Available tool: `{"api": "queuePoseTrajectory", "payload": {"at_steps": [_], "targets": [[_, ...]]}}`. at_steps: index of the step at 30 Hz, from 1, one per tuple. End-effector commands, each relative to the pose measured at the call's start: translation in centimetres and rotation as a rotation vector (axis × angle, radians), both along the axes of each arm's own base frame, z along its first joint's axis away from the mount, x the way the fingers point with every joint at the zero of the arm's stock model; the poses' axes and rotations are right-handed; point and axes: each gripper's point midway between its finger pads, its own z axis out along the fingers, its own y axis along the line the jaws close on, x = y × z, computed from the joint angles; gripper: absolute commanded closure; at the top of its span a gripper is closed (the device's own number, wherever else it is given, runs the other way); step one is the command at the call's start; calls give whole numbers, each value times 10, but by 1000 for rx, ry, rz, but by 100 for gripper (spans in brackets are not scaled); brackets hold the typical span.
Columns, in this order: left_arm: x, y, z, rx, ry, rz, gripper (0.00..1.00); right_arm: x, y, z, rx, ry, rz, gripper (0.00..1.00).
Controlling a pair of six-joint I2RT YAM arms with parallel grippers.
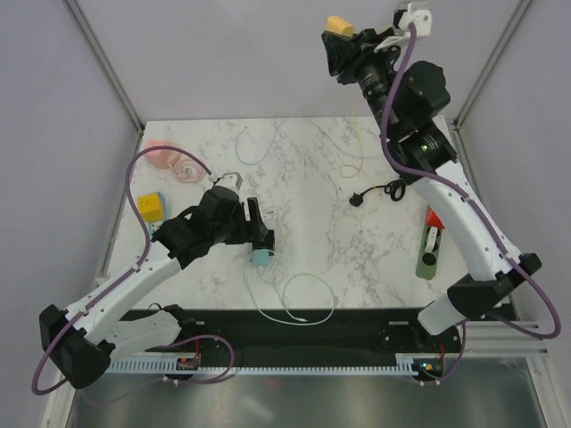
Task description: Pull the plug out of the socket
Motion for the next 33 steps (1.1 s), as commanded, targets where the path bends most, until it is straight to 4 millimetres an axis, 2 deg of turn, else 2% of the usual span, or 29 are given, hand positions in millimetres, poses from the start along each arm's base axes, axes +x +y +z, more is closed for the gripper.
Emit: {"api": "queuePoseTrajectory", "payload": {"at_steps": [1, 2, 5, 7, 10, 11, 12, 13, 14, 17, 18, 20, 21, 23, 24, 25, 26, 27, 28, 30, 31, 32, 33], "targets": [[6, 7, 11, 27, -43, 18, 19, -16, 32, 34, 130, -50, 247, 100], [6, 7, 12, 27, -46, 16, 18, -21, 37, 43, 153, -64, 296, 100], [6, 9, 14, 33, -59, 14, 17, -8, 45, 44, 206, -51, 362, 100], [4, 12, 18, 31, -73, 16, 17, 5, 38, 40, 220, -34, 351, 100], [0, 15, 25, 10, -91, 18, 17, 41, 24, 16, 261, 27, 345, 100], [-1, 15, 27, 1, -95, 18, 17, 54, 26, -5, 261, 69, 373, 100], [-2, 15, 30, -11, -101, 17, 17, 68, 16, -11, 284, 50, 370, 100], [-5, 14, 32, -25, -103, 11, 18, 77, 16, -21, 325, 74, 398, 100], [-6, 15, 38, -43, -115, 15, 18, 89, 18, -45, 328, 111, 415, 100], [-9, 12, 47, -80, -125, 2, 19, 128, 17, -88, 389, 135, 427, 100], [-11, 11, 50, -92, -129, -4, 19, 151, 17, -117, 396, 162, 420, 100], [-14, 8, 54, -113, -126, -19, 20, 175, 18, -145, 414, 200, 417, 100], [-15, 7, 56, -121, -129, -23, 20, 198, 17, -181, 415, 250, 398, 100], [-18, 7, 55, -126, -125, -32, 21, 217, 13, -214, 422, 303, 376, 100], [-19, 8, 55, -128, -127, -34, 21, 231, 5, -241, 422, 346, 345, 100], [-21, 8, 54, -130, -126, -36, 21, 238, -2, -255, 429, 375, 318, 100], [-21, 9, 52, -125, -122, -37, 21, 245, -9, -280, 430, 421, 289, 100], [-22, 9, 50, -125, -119, -39, 21, 251, -23, -294, 434, 451, 257, 100], [-23, 8, 49, -128, -114, -39, 21, 253, -29, -306, 430, 478, 242, 100], [-23, 8, 43, -121, -100, -40, 21, 261, -47, -344, 413, 580, 185, 100], [-23, 6, 40, -119, -88, -46, 21, 262, -51, -356, 404, 613, 172, 100], [-22, 4, 38, -121, -86, -47, 21, 263, -54, -380, 391, 681, 164, 100], [-22, 3, 37, -123, -85, -53, 22, 265, -63, -392, 387, 716, 150, 100]]}}
